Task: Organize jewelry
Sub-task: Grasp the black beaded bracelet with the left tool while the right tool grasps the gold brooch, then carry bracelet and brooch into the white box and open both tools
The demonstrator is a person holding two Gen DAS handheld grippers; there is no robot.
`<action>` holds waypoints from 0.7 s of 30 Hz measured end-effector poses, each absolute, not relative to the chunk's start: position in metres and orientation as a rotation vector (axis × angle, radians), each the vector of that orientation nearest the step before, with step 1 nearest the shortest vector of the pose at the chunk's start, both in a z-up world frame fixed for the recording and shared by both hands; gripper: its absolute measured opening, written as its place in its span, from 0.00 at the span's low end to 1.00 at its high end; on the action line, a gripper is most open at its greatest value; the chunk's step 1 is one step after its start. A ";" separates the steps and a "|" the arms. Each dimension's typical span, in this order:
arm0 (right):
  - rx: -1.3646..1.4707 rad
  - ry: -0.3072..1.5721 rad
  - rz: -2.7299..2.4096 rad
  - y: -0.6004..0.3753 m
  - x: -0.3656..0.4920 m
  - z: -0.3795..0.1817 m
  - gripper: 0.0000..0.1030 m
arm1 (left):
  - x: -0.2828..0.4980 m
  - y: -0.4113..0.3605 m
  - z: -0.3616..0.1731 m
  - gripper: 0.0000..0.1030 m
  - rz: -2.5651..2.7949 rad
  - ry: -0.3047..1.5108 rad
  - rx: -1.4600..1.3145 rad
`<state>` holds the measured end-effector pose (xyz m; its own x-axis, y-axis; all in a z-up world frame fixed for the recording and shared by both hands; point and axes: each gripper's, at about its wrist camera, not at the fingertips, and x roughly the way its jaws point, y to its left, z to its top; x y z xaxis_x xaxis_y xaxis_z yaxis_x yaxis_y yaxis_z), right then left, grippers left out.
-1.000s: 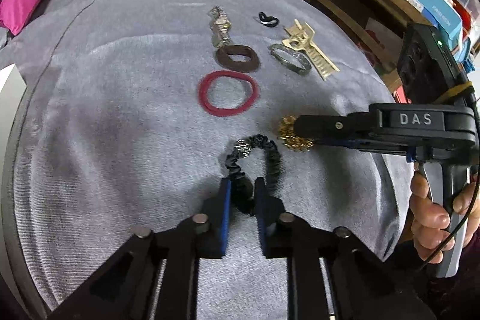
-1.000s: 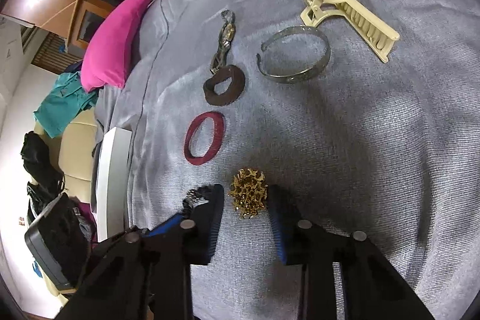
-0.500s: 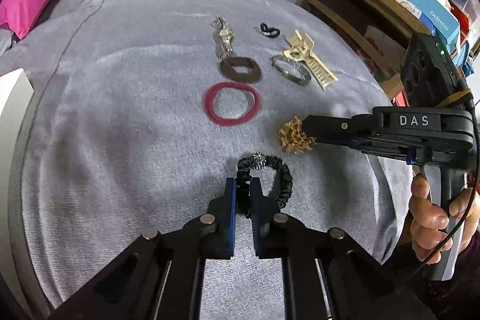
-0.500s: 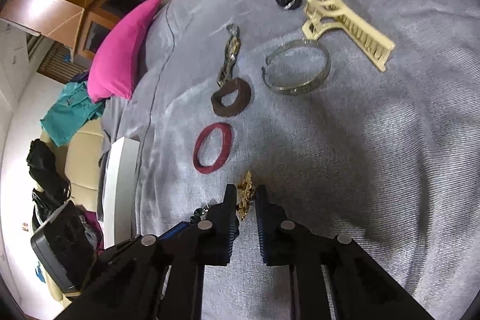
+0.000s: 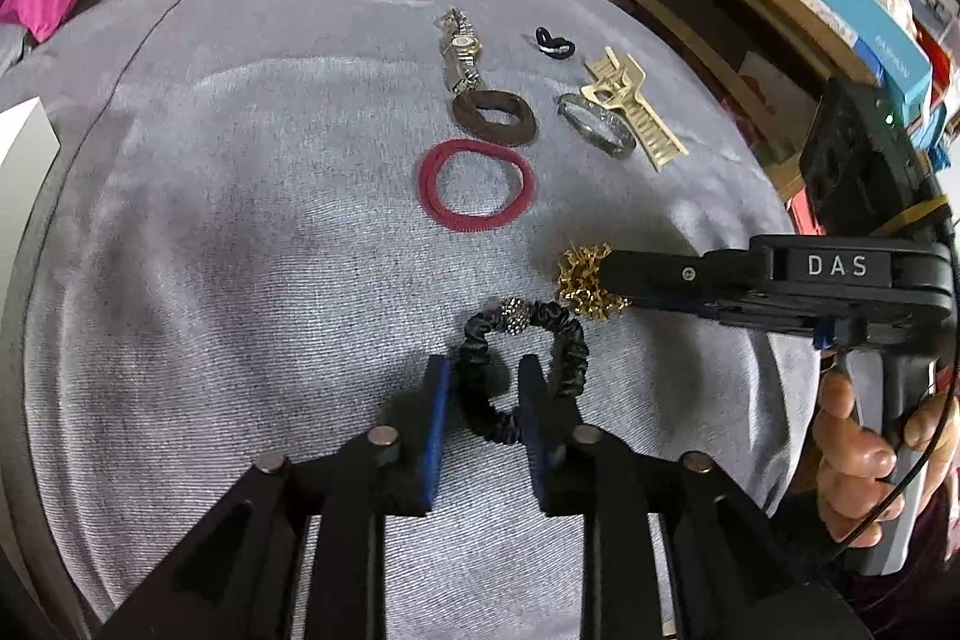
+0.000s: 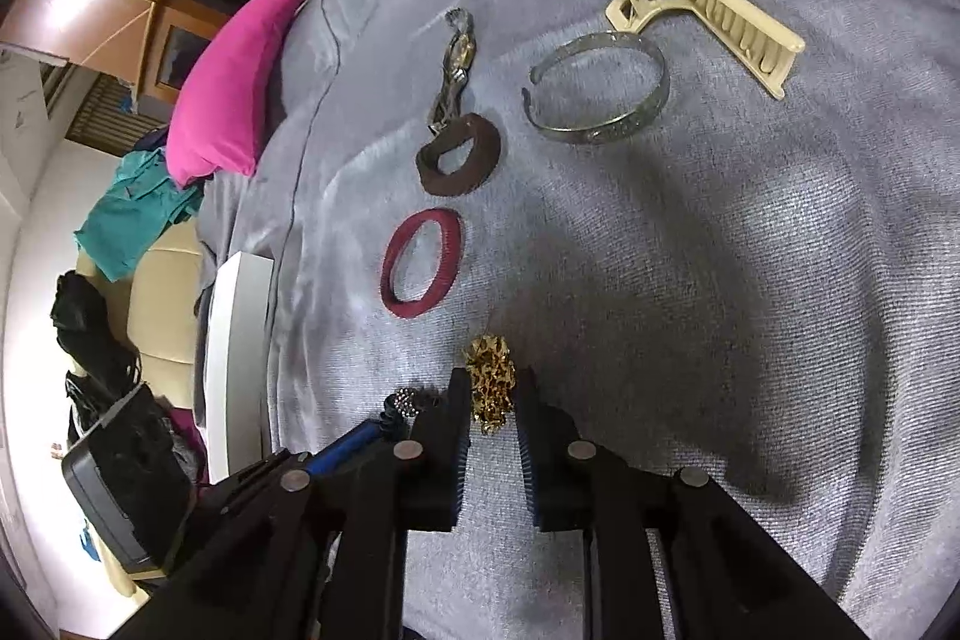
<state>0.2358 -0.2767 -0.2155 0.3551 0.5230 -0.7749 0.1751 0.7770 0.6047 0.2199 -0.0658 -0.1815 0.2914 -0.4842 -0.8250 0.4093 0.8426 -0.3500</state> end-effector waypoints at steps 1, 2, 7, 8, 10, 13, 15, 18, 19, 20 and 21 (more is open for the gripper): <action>0.691 1.213 0.247 -0.277 0.237 -0.217 0.25 | 0.219 -0.066 -0.181 0.24 -0.598 1.126 -0.076; 0.703 1.214 0.252 -0.277 0.237 -0.218 0.27 | 0.219 -0.067 -0.180 0.24 -0.601 1.124 -0.072; 0.695 1.190 0.250 -0.274 0.237 -0.218 0.24 | 0.217 -0.073 -0.182 0.24 -0.606 1.115 -0.044; 0.685 1.185 0.243 -0.272 0.237 -0.217 0.19 | 0.217 -0.073 -0.182 0.22 -0.605 1.114 -0.045; 0.652 1.174 0.228 -0.269 0.237 -0.215 0.09 | 0.218 -0.072 -0.181 0.09 -0.593 1.103 -0.039; 0.628 1.143 0.208 -0.266 0.236 -0.211 0.09 | 0.218 -0.070 -0.179 0.08 -0.584 1.081 -0.037; 0.619 1.120 0.207 -0.266 0.236 -0.206 0.09 | 0.216 -0.069 -0.172 0.08 -0.578 1.041 -0.025; 0.620 1.087 0.216 -0.264 0.234 -0.199 0.09 | 0.214 -0.066 -0.161 0.08 -0.570 0.989 -0.026; 0.619 1.078 0.221 -0.264 0.234 -0.197 0.09 | 0.214 -0.065 -0.158 0.08 -0.565 0.976 -0.025; 0.615 1.067 0.223 -0.263 0.234 -0.194 0.09 | 0.214 -0.063 -0.153 0.08 -0.556 0.959 -0.019; 0.610 1.055 0.225 -0.262 0.233 -0.192 0.09 | 0.213 -0.060 -0.148 0.08 -0.548 0.939 -0.014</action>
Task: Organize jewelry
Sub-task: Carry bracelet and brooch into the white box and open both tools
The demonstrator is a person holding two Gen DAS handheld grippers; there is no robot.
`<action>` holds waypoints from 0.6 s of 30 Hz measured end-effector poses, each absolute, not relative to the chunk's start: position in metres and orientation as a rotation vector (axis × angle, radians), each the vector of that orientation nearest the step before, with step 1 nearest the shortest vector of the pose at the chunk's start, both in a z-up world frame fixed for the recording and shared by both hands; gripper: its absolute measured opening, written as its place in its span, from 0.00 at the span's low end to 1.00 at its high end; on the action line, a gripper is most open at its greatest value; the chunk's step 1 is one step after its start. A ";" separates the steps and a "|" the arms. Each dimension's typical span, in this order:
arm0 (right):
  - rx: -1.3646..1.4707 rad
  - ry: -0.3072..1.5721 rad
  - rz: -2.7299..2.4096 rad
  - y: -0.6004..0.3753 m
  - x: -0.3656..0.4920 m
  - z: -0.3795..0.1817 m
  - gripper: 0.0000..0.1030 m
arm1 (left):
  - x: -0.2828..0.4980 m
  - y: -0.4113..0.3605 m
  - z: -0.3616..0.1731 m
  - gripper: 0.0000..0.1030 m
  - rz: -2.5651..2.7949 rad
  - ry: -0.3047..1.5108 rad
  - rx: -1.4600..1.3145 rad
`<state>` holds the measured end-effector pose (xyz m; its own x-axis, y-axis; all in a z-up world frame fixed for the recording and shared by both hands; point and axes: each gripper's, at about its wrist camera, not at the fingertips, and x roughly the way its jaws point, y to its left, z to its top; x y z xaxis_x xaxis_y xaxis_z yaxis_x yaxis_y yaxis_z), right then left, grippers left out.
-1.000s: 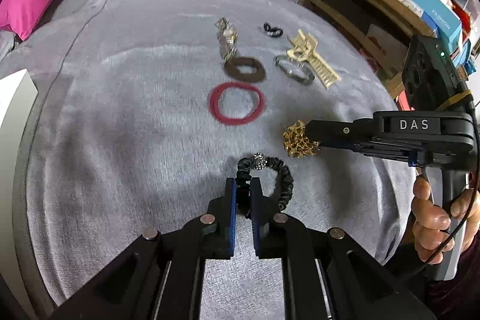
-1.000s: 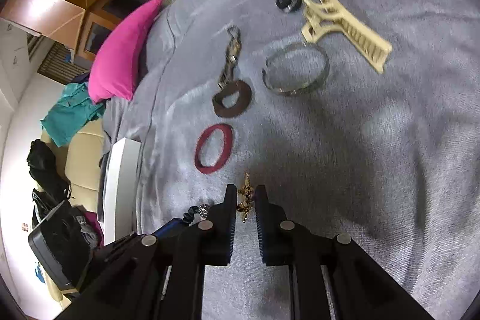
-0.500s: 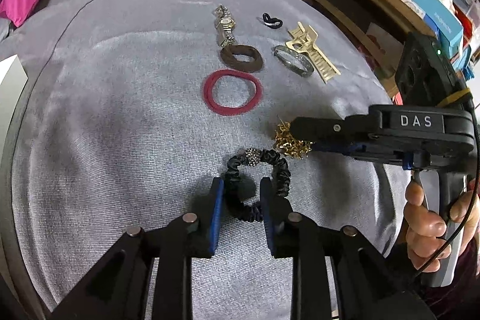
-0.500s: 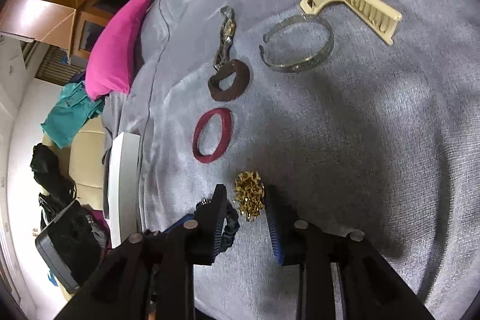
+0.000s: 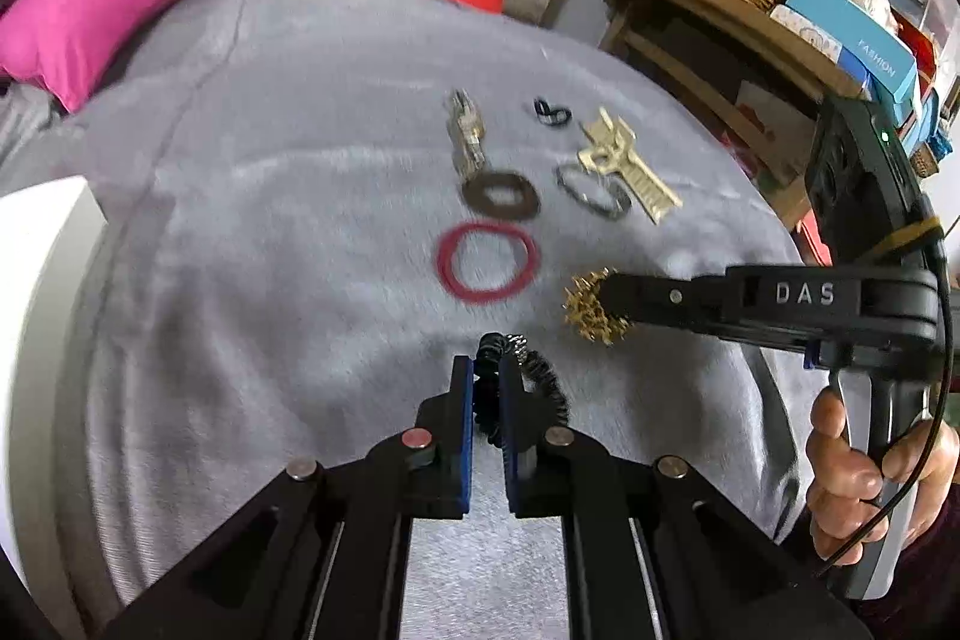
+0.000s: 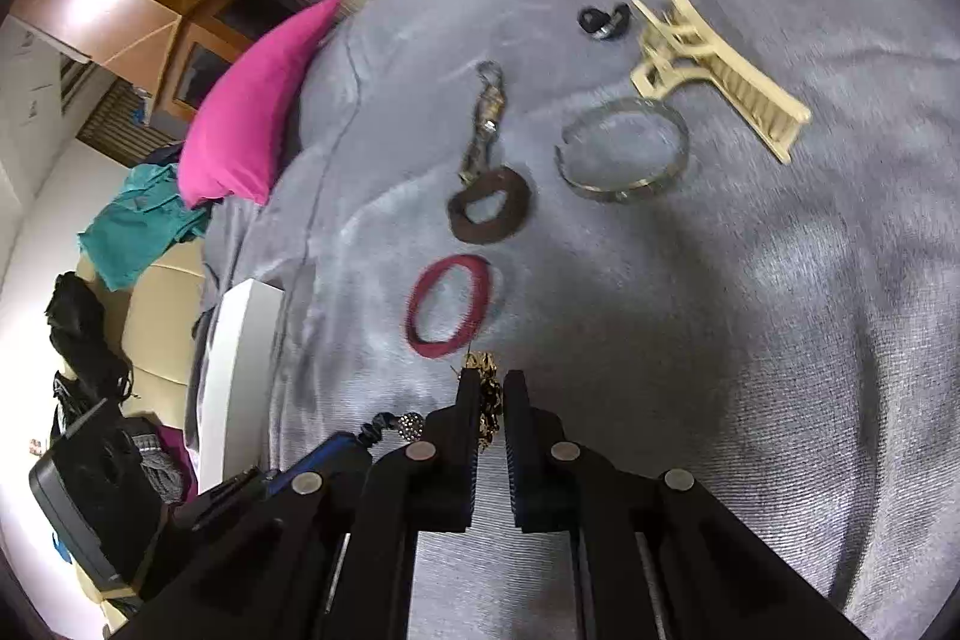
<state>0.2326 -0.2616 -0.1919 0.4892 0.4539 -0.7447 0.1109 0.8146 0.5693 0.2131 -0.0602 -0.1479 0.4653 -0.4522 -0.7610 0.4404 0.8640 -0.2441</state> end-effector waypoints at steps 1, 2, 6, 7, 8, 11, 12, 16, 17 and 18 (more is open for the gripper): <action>0.602 1.041 0.229 -0.259 0.232 -0.189 0.09 | 0.213 -0.058 -0.144 0.08 -0.546 0.927 -0.017; 0.597 1.034 0.232 -0.257 0.231 -0.187 0.09 | 0.213 -0.055 -0.139 0.08 -0.543 0.911 -0.025; 0.585 0.995 0.261 -0.245 0.230 -0.178 0.09 | 0.214 -0.032 -0.116 0.08 -0.503 0.832 -0.052; 0.582 0.989 0.267 -0.242 0.230 -0.176 0.09 | 0.215 -0.025 -0.111 0.08 -0.494 0.817 -0.060; 0.575 0.985 0.273 -0.238 0.230 -0.174 0.09 | 0.216 -0.019 -0.106 0.08 -0.479 0.800 -0.063; 0.563 0.961 0.300 -0.222 0.232 -0.166 0.09 | 0.222 0.013 -0.089 0.08 -0.399 0.740 -0.080; 0.549 0.951 0.316 -0.212 0.235 -0.161 0.09 | 0.225 0.025 -0.083 0.08 -0.368 0.722 -0.089; 0.503 0.928 0.360 -0.176 0.250 -0.145 0.09 | 0.236 0.085 -0.063 0.08 -0.230 0.667 -0.153; 0.499 0.926 0.381 -0.162 0.259 -0.139 0.09 | 0.239 0.097 -0.061 0.08 -0.201 0.662 -0.165; 0.494 0.925 0.390 -0.154 0.264 -0.137 0.09 | 0.241 0.110 -0.059 0.08 -0.167 0.657 -0.172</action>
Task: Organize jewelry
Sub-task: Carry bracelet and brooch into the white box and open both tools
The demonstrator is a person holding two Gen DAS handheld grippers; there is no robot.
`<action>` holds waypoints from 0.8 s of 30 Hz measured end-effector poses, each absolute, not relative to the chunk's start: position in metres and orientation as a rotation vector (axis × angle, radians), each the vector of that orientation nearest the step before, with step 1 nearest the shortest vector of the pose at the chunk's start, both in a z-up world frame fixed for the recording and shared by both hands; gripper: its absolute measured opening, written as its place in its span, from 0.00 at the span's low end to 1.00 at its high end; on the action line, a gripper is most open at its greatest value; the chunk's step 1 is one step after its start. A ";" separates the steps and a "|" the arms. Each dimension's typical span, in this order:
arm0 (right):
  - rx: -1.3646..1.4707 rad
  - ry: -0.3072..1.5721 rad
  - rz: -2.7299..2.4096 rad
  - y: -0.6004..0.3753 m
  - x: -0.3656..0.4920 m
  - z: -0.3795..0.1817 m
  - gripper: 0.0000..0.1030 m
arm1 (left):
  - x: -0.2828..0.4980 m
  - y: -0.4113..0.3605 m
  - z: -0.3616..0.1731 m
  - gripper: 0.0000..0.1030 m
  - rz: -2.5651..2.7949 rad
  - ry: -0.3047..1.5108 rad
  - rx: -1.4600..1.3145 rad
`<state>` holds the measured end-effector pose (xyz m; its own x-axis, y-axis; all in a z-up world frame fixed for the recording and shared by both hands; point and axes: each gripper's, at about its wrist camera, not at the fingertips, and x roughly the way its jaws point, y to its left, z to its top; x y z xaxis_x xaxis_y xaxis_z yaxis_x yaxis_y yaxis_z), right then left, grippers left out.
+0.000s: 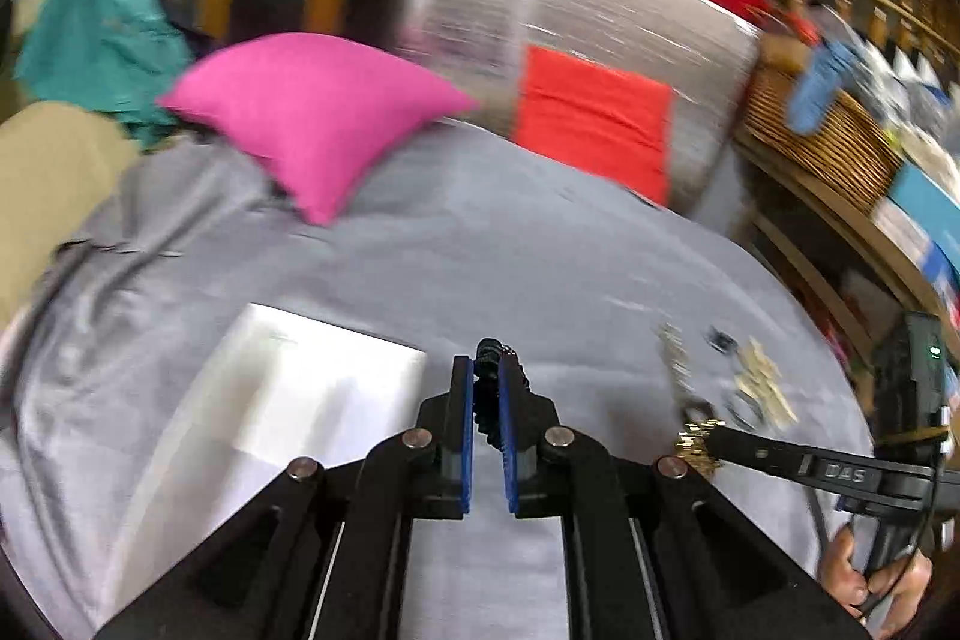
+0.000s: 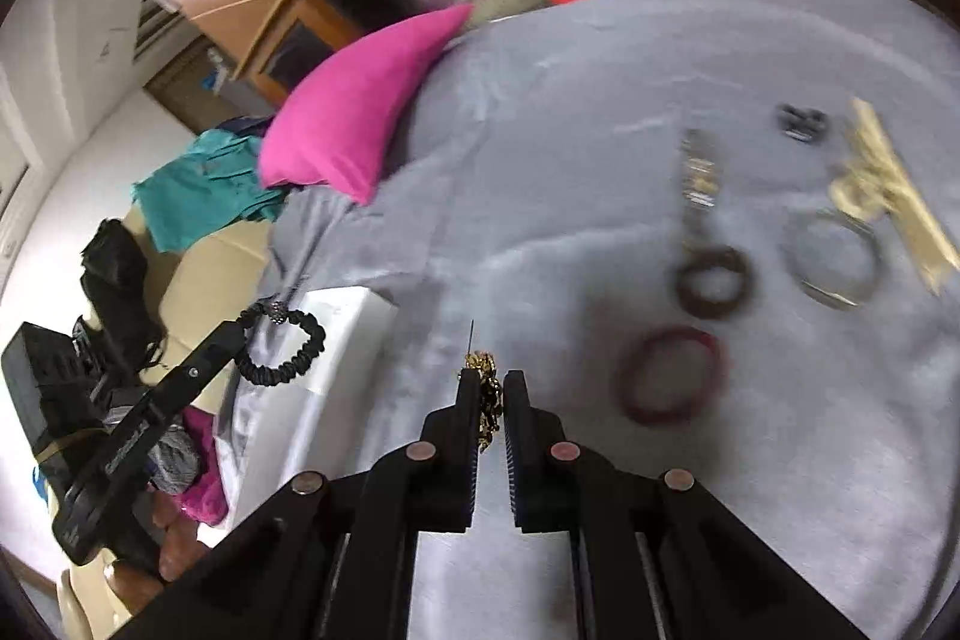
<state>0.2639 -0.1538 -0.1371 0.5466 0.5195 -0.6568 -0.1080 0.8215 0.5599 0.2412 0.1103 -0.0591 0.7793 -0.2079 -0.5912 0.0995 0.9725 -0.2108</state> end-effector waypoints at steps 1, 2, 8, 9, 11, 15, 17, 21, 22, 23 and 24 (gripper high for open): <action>0.483 0.922 0.407 -0.139 0.273 -0.132 0.09 | 0.244 0.122 -0.059 0.08 -0.133 0.655 -0.177; 0.476 0.920 0.417 -0.130 0.278 -0.129 0.09 | 0.248 0.137 -0.060 0.08 -0.100 0.661 -0.189; 0.416 0.938 0.483 -0.060 0.320 -0.116 0.09 | 0.271 0.178 -0.086 0.08 0.010 0.749 -0.229; 0.409 0.947 0.495 -0.049 0.326 -0.116 0.09 | 0.276 0.179 -0.091 0.08 0.021 0.771 -0.234; 0.387 0.969 0.510 -0.027 0.339 -0.118 0.09 | 0.284 0.183 -0.103 0.08 0.039 0.822 -0.240; 0.331 1.011 0.524 0.016 0.362 -0.128 0.09 | 0.292 0.191 -0.115 0.08 0.055 0.863 -0.242; 0.316 1.038 0.523 0.032 0.372 -0.137 0.09 | 0.293 0.195 -0.122 0.08 0.061 0.881 -0.263; 0.290 1.105 0.509 0.058 0.390 -0.158 0.09 | 0.300 0.199 -0.132 0.08 0.062 0.924 -0.308; 0.287 1.123 0.504 0.062 0.393 -0.163 0.09 | 0.302 0.201 -0.135 0.08 0.064 0.934 -0.322; 0.282 1.139 0.497 0.066 0.395 -0.169 0.09 | 0.303 0.202 -0.137 0.08 0.070 0.940 -0.331; 0.275 1.149 0.492 0.070 0.397 -0.174 0.09 | 0.303 0.203 -0.139 0.08 0.078 0.945 -0.337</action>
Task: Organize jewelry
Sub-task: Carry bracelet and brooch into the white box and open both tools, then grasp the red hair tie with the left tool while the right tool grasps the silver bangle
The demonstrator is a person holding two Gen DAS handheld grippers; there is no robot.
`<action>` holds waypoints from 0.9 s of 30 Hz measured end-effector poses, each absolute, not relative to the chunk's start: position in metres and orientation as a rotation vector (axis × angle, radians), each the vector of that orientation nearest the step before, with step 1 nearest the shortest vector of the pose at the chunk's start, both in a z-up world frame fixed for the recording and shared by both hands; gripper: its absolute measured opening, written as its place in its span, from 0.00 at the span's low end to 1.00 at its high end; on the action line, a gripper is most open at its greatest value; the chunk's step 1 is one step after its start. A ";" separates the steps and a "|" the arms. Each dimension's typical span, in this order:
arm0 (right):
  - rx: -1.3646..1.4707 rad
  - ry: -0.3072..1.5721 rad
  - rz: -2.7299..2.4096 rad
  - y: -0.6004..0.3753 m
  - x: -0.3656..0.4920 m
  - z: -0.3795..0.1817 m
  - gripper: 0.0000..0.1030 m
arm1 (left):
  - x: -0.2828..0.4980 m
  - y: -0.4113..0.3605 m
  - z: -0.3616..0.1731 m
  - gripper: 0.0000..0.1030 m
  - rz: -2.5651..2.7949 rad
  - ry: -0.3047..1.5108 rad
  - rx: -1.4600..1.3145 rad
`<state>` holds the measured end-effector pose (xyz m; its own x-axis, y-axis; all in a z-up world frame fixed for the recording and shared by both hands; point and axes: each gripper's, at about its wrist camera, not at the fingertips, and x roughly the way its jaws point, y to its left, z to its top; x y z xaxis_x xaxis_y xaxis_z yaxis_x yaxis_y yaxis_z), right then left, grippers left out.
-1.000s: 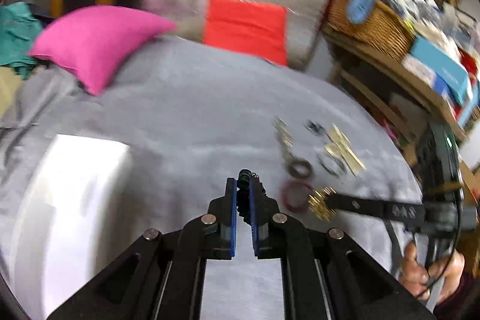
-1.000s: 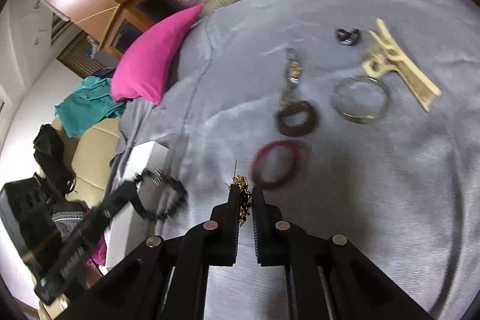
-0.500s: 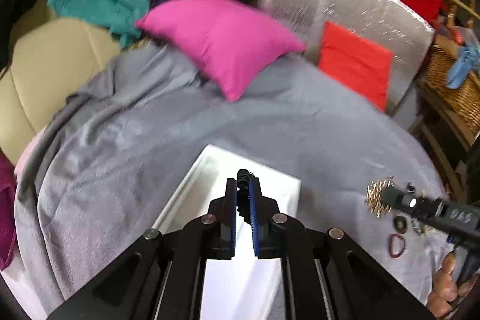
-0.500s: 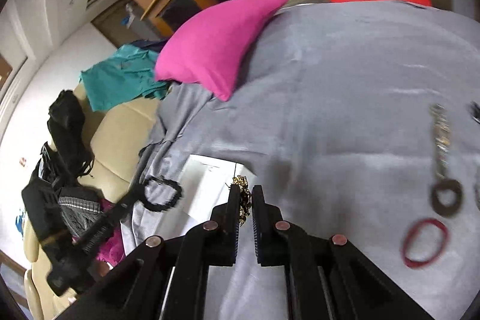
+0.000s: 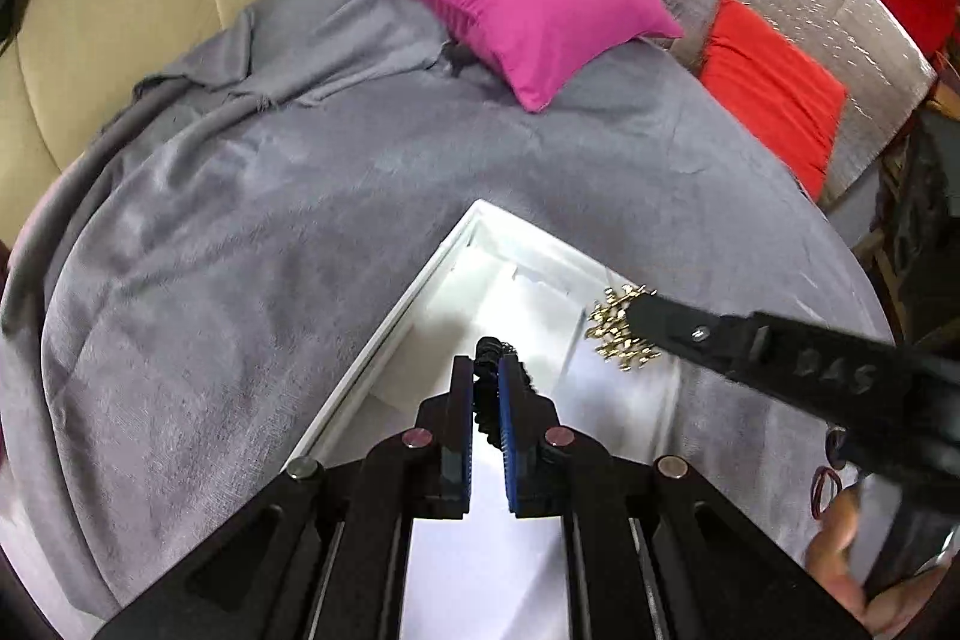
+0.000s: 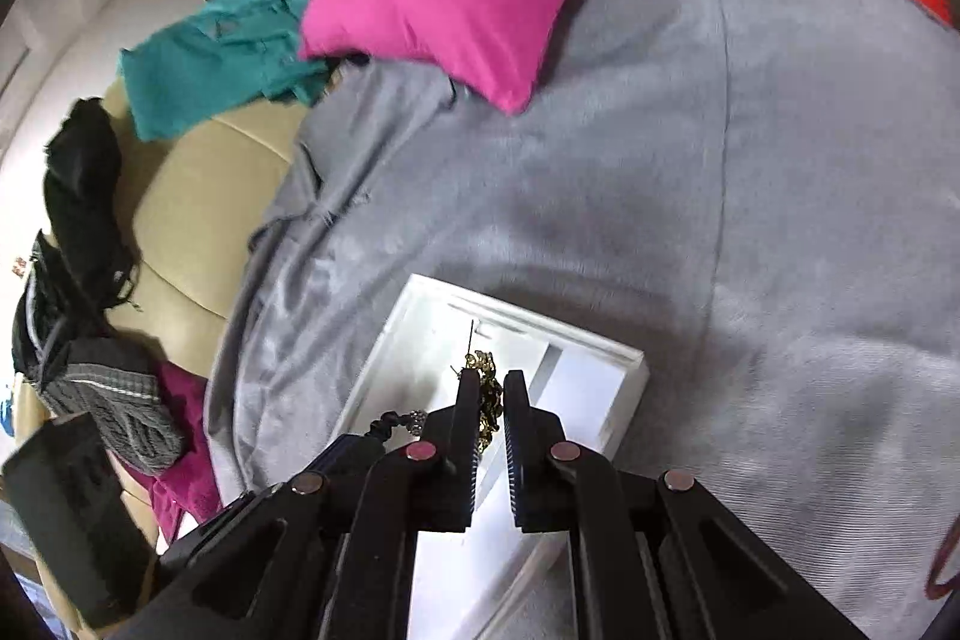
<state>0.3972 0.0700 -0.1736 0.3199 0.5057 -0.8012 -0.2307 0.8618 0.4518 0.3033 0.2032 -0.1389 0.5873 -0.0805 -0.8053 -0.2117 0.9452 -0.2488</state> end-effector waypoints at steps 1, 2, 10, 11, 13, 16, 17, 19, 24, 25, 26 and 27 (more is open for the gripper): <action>0.269 1.162 0.484 0.073 0.399 -0.178 0.09 | 0.303 0.204 -0.140 0.08 0.084 0.950 -0.343; 0.270 1.170 0.479 0.076 0.401 -0.181 0.09 | 0.303 0.204 -0.141 0.08 0.087 0.957 -0.348; 0.287 1.303 0.461 0.087 0.413 -0.206 0.13 | 0.304 0.212 -0.150 0.08 0.121 1.018 -0.364; 0.283 1.320 0.456 0.088 0.413 -0.208 0.14 | 0.304 0.213 -0.152 0.08 0.124 1.028 -0.371; 0.270 1.327 0.445 0.088 0.413 -0.207 0.28 | 0.303 0.217 -0.152 0.08 0.122 1.038 -0.389; 0.272 1.295 0.447 0.083 0.410 -0.194 0.52 | 0.297 0.222 -0.148 0.19 0.106 1.024 -0.430; 0.274 1.276 0.453 0.081 0.408 -0.187 0.57 | 0.296 0.222 -0.145 0.29 0.106 1.015 -0.435; 0.266 1.232 0.457 0.076 0.404 -0.171 0.66 | 0.292 0.222 -0.139 0.39 0.126 0.986 -0.425; 0.327 1.141 0.499 0.041 0.385 -0.140 0.66 | 0.284 0.210 -0.119 0.39 0.120 0.893 -0.390; 0.330 1.117 0.491 0.032 0.380 -0.135 0.66 | 0.282 0.204 -0.114 0.40 0.108 0.869 -0.379; 0.343 1.082 0.475 0.013 0.372 -0.129 0.66 | 0.280 0.197 -0.109 0.40 0.098 0.849 -0.363; 0.352 1.062 0.465 -0.001 0.366 -0.125 0.66 | 0.279 0.189 -0.106 0.40 0.091 0.832 -0.344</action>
